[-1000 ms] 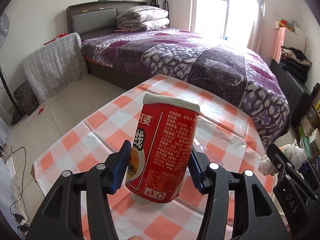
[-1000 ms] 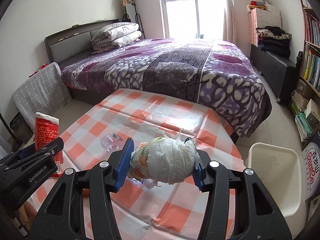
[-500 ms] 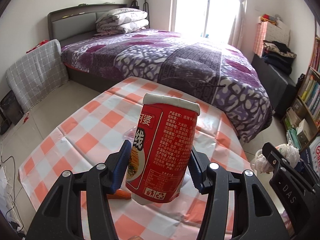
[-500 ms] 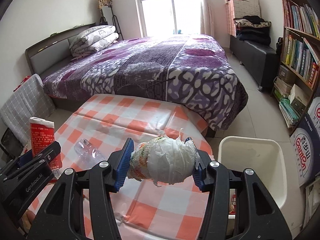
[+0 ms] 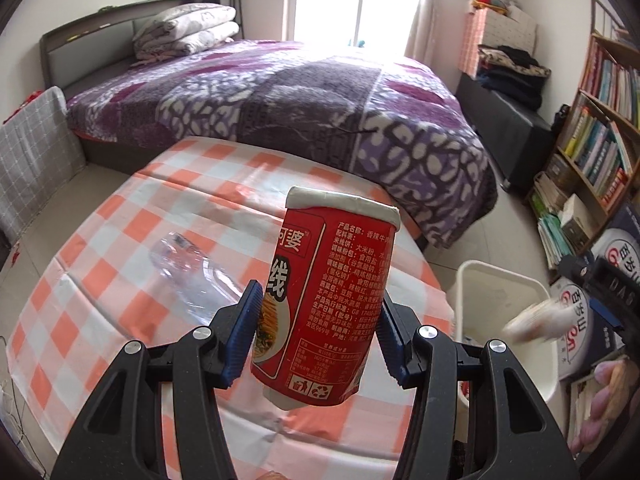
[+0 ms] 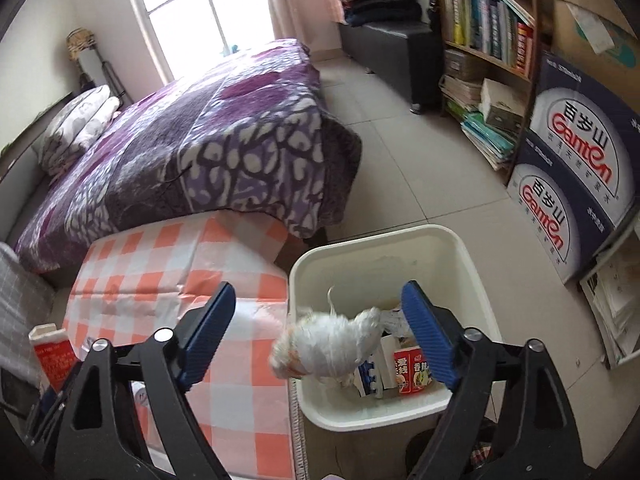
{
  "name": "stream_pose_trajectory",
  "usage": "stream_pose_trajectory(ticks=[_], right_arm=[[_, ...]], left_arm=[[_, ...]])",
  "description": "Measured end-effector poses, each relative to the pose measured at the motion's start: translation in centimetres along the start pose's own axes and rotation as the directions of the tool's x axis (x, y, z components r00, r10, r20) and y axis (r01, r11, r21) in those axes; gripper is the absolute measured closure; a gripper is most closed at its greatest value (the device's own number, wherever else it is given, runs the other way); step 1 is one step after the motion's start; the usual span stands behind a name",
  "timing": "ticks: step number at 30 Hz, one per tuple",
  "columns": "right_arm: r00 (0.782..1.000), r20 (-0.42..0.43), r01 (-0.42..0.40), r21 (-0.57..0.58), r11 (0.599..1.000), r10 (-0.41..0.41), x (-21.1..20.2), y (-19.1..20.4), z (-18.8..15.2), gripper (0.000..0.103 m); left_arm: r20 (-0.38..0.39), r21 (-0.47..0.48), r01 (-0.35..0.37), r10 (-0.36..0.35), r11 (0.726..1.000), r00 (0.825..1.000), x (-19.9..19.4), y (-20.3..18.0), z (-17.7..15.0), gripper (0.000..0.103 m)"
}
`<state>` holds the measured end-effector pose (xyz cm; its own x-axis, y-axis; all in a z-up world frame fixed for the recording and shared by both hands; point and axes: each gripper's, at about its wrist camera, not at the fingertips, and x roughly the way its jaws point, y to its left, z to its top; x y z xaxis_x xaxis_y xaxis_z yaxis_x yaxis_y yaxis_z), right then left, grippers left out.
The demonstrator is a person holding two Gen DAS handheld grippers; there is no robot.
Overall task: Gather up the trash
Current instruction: 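Carry both to the bin and open the right tool to drop the tissue ball, then open the left tool to drop the red snack cup into the bin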
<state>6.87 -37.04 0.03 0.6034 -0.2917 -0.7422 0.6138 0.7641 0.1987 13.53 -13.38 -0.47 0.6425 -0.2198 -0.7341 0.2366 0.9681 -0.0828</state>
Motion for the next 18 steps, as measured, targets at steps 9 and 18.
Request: stream_pose_trajectory(ticks=[9,18], right_arm=[[0.999,0.025,0.023,0.118,0.993,-0.026,-0.2,-5.1,1.5,0.011],[0.999,0.022,0.028,0.174,0.984,-0.032,-0.4,-8.2,2.3,0.010]], left_arm=[[-0.056,0.043,0.084,-0.082,0.996,0.995,1.6,-4.7,-0.9,0.049],[-0.144,0.074,0.208,-0.196,0.975,0.970,3.4,-9.7,-1.8,0.049]])
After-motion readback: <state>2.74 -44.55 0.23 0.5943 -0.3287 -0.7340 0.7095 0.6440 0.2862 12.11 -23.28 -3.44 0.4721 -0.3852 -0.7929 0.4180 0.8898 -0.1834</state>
